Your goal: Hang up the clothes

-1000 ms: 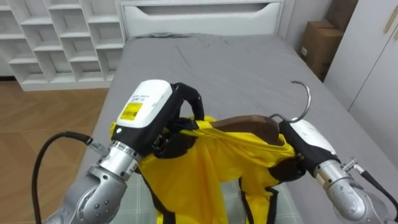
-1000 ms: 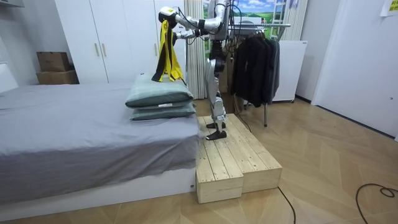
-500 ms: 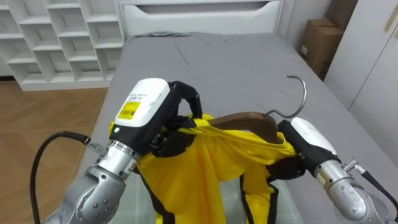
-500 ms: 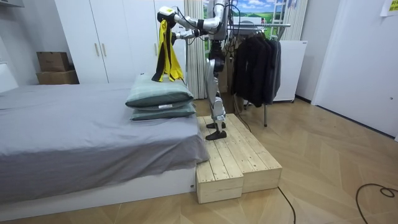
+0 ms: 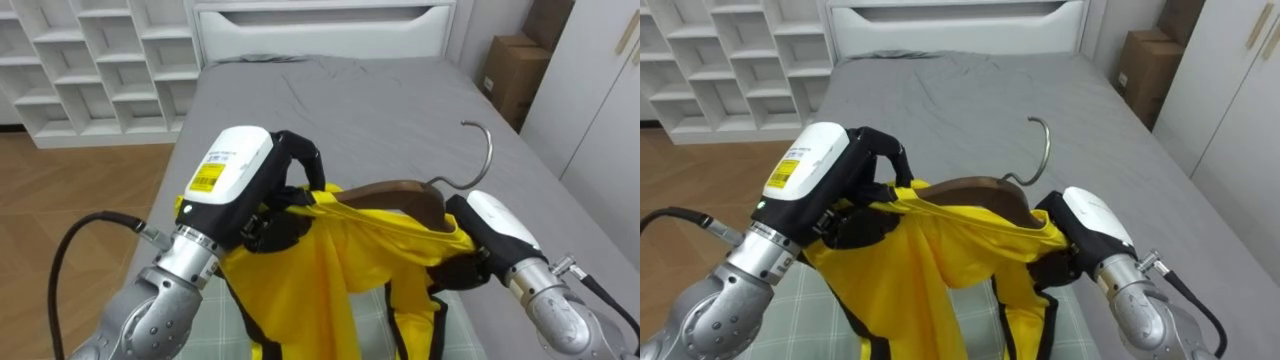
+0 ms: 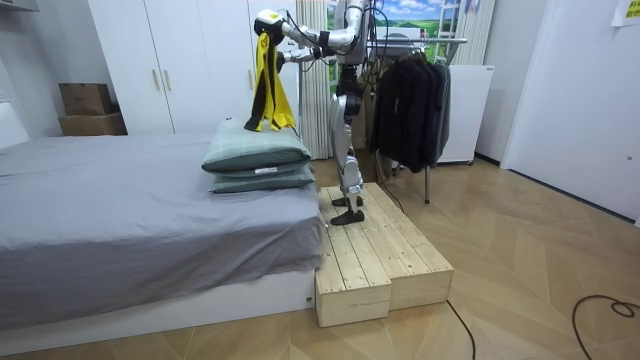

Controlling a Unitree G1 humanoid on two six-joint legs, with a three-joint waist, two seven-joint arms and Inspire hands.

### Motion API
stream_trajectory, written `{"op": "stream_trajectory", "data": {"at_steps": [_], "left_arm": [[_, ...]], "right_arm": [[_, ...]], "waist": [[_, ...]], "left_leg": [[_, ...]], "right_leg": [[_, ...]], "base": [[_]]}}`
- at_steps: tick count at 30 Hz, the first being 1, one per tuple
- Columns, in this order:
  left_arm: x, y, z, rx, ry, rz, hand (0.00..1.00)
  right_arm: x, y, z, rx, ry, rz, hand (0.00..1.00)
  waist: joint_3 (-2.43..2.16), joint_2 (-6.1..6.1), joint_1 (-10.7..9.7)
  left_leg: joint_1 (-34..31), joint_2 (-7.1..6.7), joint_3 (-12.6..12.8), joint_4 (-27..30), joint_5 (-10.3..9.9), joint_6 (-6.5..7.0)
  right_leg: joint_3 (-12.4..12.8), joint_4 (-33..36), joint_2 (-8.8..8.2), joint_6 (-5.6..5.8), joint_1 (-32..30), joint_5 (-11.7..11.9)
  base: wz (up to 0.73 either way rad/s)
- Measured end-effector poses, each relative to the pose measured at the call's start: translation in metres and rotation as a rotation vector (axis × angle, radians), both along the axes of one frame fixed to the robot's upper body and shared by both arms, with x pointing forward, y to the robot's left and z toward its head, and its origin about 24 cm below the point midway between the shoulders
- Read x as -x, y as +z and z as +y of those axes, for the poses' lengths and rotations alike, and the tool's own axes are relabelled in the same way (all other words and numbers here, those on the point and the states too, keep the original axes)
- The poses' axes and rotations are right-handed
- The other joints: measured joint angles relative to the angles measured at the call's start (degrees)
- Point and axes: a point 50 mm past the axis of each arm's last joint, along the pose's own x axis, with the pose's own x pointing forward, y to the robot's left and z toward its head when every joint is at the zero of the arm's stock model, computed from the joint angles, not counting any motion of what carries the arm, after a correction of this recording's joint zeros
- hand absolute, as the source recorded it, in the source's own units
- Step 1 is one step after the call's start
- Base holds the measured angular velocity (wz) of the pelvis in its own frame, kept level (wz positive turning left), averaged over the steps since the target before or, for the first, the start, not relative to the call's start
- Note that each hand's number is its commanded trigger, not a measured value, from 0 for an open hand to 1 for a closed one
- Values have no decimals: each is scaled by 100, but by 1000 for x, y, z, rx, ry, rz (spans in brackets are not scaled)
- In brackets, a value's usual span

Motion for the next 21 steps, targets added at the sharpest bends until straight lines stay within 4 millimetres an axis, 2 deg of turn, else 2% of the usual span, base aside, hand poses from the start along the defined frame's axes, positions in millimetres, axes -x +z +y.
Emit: {"op": "stream_trajectory", "data": {"at_steps": [13, 21], "left_arm": [[0, -1, 0, 5, -2, 3, 0], [0, -1, 0, 5, -2, 4, 0]], "right_arm": [[0, -2, 0, 10, 6, 26, 100], [1, -3, 0, 49, 12, 28, 100]], "waist": [[1, -20, 0], [3, -81, 1]], "left_leg": [[102, 0, 4, 6, 0, 0], [105, 0, 3, 5, 0, 0]], "right_leg": [[0, -8, -5, 0, 102, 0], [2, -4, -6, 0, 104, 0]], "base": [[0], [0]]}}
